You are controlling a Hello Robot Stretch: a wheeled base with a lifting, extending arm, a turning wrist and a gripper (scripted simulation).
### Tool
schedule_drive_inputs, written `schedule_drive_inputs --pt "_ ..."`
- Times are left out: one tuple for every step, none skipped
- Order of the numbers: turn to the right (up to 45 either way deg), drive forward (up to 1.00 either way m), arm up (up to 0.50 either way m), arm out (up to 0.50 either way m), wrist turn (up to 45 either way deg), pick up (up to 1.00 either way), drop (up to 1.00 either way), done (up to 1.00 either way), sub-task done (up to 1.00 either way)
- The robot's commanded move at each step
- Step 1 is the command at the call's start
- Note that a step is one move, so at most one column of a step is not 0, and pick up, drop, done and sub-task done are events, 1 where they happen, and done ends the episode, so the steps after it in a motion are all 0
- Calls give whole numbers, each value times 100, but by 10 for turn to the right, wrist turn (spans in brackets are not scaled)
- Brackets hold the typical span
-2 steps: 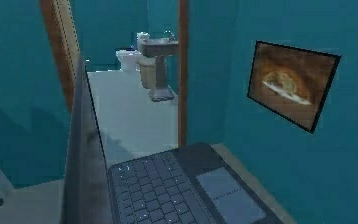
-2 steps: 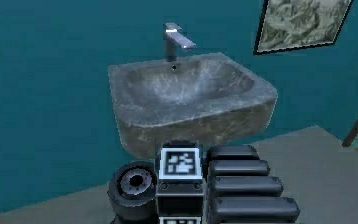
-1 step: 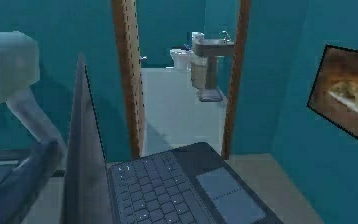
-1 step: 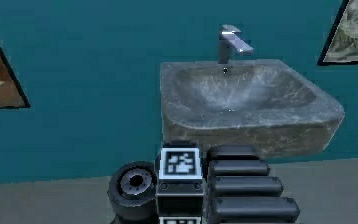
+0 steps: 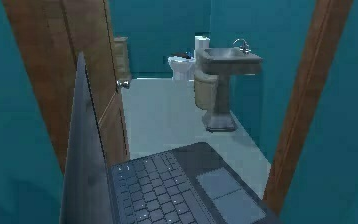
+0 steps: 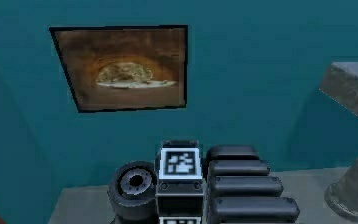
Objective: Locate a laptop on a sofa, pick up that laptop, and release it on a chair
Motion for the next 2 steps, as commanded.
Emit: schedule_drive_inputs --pt "0 100 0 0 0 0 0 0 0" --pt "-90 0 0 0 0 0 0 0 0"
